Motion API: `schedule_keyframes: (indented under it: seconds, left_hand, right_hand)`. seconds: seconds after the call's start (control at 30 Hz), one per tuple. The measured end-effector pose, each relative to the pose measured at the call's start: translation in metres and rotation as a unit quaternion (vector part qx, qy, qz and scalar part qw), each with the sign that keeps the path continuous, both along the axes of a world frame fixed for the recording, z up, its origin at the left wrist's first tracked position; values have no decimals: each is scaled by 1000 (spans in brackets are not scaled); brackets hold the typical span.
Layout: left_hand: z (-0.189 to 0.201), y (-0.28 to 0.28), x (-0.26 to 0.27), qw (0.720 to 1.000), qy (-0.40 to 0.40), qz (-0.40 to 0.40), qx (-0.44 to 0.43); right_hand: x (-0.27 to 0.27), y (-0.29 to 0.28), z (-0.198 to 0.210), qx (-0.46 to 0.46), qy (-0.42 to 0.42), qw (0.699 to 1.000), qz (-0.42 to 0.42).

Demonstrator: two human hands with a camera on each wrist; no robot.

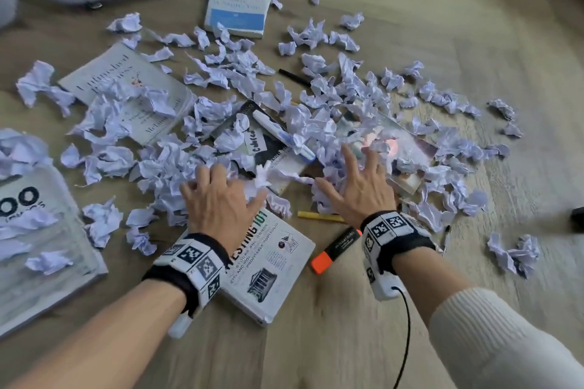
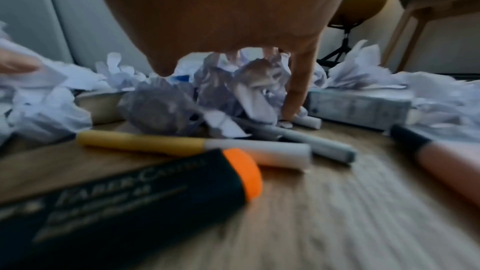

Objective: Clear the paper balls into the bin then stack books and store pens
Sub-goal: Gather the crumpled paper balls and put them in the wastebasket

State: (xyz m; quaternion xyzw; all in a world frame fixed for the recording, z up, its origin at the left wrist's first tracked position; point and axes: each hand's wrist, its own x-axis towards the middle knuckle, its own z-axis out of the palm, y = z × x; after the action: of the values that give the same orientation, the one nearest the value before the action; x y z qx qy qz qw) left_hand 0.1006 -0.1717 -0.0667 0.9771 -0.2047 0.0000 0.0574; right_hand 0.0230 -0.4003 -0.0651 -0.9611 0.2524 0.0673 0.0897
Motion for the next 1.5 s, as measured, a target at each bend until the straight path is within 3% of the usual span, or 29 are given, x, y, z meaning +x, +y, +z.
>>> schedule_keyframes:
  seconds: [0.13,0.27,0.43,0.6,0.83,1.0,1.13,1.33,1.5]
  left_hand:
    - [-15,7,6,995,90,38,12]
    - [-26,7,13,987,150,45,-27]
    - [-24,0,11,993,105,46,-33]
    - [-22,12,25,987,138,10,-80]
    - [49,53,45,981,84,-78,-159]
    - [88,42,34,963,60,-145,-219]
    - [111,19,2,943,78,-173,-274]
    - [138,-20,-49,900,133,-305,-282]
    - [170,-50,-115,813,160,-480,-288]
  right_hand:
    - [19,18,-17,-20,-4,999,41]
    - [20,22,-22,41,-69,996,40]
    - [16,23,-12,16,-59,996,60]
    - [7,22,3,-19,-52,996,65]
    - [-6,36,45,4,-136,991,-14]
    - [-10,57,80,19,-206,978,-37]
    - [-41,73,118,16,-191,981,-33]
    - [-107,97,176,-44,-93,994,-32]
    - [-181,127,224,-91,15,995,-22]
